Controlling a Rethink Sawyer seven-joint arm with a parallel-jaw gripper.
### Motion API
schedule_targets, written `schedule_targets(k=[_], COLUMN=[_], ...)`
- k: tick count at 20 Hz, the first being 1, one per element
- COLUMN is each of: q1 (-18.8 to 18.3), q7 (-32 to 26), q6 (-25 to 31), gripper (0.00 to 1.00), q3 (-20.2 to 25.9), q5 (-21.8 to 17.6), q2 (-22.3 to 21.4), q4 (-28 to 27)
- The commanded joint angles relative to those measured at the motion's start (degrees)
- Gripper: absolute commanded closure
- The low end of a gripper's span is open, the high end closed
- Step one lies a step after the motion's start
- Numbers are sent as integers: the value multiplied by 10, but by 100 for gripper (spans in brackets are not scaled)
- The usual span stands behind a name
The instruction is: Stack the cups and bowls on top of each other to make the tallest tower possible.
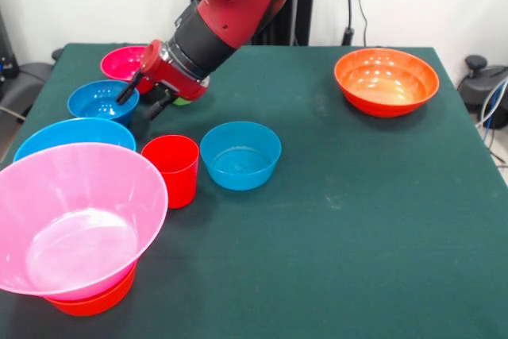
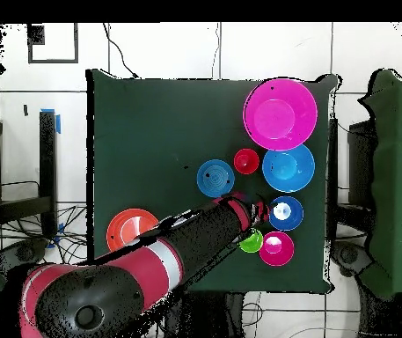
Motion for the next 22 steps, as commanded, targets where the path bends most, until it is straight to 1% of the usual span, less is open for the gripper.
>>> schedule_targets(k=[1, 14, 22], q1=[4, -2, -14], q7=[84, 78, 73], q6=[-52, -64, -79], gripper=[0, 0, 0], q3=[49, 41, 40], q5=[38, 47, 47], q2=[20, 36, 48], q4=[-59, -70, -80])
